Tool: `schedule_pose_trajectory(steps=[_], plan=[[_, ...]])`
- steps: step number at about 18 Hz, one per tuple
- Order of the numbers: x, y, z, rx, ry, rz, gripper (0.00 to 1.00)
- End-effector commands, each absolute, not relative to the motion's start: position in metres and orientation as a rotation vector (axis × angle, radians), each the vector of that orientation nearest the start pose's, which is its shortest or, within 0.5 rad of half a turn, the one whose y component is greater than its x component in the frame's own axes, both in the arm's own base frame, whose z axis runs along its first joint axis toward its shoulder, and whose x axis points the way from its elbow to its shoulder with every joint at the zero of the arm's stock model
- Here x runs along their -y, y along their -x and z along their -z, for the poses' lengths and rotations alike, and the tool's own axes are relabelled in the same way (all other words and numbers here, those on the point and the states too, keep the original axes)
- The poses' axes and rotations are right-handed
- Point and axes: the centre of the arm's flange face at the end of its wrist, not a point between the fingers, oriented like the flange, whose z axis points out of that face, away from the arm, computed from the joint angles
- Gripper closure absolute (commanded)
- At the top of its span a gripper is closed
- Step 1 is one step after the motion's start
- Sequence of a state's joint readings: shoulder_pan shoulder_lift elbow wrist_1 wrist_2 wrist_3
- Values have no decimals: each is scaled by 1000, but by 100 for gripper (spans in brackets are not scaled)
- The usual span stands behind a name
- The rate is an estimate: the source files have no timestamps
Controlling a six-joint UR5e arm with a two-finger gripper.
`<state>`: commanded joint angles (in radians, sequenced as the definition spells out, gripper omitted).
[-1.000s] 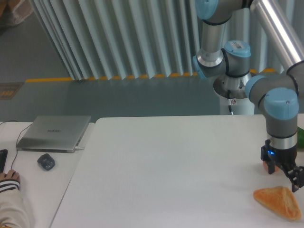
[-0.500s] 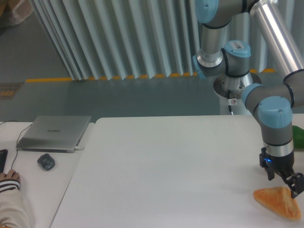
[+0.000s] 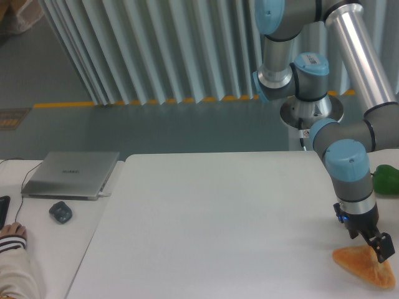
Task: Place the triangular bread in the basket
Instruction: 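Descend onto the triangular bread and close the gripper on it, then lift the triangular bread and carry it away from the table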
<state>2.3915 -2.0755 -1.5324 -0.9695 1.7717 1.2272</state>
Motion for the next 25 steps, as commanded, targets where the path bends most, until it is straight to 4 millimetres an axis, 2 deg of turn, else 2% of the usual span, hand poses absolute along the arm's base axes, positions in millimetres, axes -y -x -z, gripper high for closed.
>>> schedule_pose_trajectory(steps=[1, 2, 4, 5, 9, 11, 13, 14, 16, 17, 18, 19, 23, 25], plan=[[-538, 411, -275, -629, 3162, -356, 40], [-538, 411, -275, -627, 3163, -357, 64], [-538, 411, -276, -629, 3162, -359, 96], [-538, 411, -277, -633, 3160, -360, 100], [-539, 413, -283, -622, 3153, -377, 100], [-537, 413, -297, -614, 3136, -395, 100], [-530, 409, -326, -607, 3103, -426, 100], [-515, 408, -351, -588, 3096, -419, 100], [-477, 424, -384, -610, 3109, -333, 100], [-460, 434, -404, -669, 3083, -301, 100], [-433, 455, -426, -717, 3049, -265, 100], [-415, 468, -435, -722, 3038, -256, 100], [-371, 511, -454, -807, 3015, -325, 100], [-367, 529, -449, -817, 3010, -366, 100]])
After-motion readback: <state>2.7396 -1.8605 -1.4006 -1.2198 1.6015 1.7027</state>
